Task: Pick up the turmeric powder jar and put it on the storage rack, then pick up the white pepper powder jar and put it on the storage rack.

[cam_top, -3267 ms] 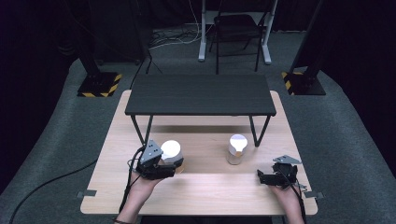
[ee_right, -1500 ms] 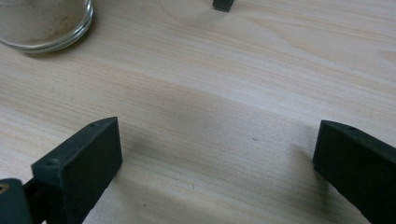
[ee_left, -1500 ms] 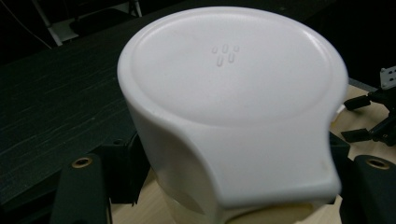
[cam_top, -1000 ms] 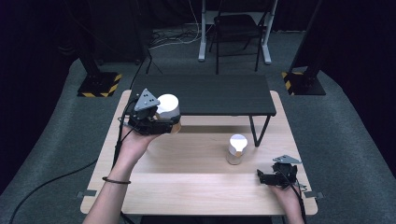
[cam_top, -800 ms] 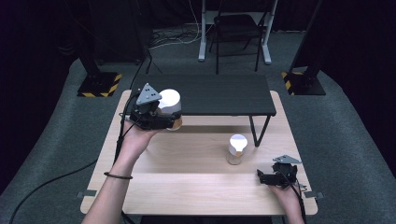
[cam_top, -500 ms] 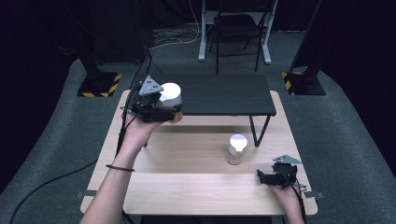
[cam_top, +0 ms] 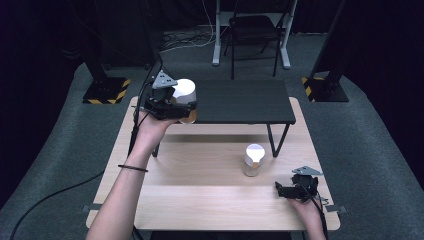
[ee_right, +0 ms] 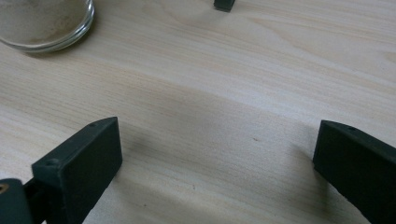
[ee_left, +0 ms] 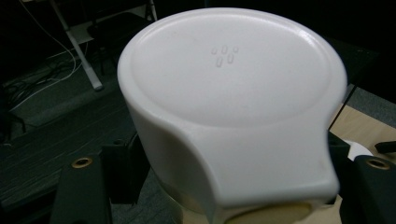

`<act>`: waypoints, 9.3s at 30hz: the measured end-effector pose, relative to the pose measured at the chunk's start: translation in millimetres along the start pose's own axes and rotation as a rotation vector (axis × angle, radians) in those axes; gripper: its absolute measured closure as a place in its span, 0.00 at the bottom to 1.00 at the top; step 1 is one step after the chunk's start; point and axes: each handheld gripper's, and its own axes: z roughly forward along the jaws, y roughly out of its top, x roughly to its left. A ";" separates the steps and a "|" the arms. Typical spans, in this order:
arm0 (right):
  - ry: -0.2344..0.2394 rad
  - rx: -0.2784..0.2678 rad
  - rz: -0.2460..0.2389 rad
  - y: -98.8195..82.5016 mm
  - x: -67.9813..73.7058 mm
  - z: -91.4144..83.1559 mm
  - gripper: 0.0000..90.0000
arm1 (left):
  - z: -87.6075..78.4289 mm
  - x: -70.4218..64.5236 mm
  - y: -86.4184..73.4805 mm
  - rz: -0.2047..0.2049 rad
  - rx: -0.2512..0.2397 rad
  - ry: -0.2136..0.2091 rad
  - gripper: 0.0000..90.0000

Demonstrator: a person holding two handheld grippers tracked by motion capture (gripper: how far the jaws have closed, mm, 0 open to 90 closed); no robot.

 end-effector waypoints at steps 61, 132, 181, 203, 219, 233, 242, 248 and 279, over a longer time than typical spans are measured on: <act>0.003 0.000 -0.003 -0.1 -0.1 -0.1 0.00 | 28.8 4.6 -8.7 -0.087 0.024 0.038 0.10; 0.002 0.000 -0.002 -0.1 0.1 -0.2 0.00 | -47.2 -13.6 -206.1 -0.125 -0.026 0.032 0.08; 0.002 -0.001 -0.001 -0.1 0.2 0.1 0.00 | 8.1 8.1 -270.8 -0.204 0.270 0.111 0.09; 0.002 -0.001 -0.001 -0.1 0.2 0.1 0.00 | 12.5 0.8 -266.3 -0.193 0.294 0.141 0.08; -0.003 -0.013 0.002 -2.6 -0.2 -1.7 0.06 | 12.6 0.9 -266.2 -0.193 0.294 0.140 0.08; 0.003 -0.059 0.049 -7.3 -4.3 -10.2 0.08 | 12.8 1.4 -266.0 -0.191 0.296 0.139 0.08; 0.031 -0.085 0.051 -6.7 -3.9 -16.1 0.08 | 13.1 1.7 -265.7 -0.190 0.296 0.139 0.07; 0.038 -0.128 0.032 -6.4 1.1 -25.7 0.08 | 13.1 1.7 -265.7 -0.190 0.297 0.139 0.07; 0.159 -0.235 0.004 2.8 16.8 -49.4 0.08 | 13.5 1.7 -265.5 -0.190 0.297 0.140 0.07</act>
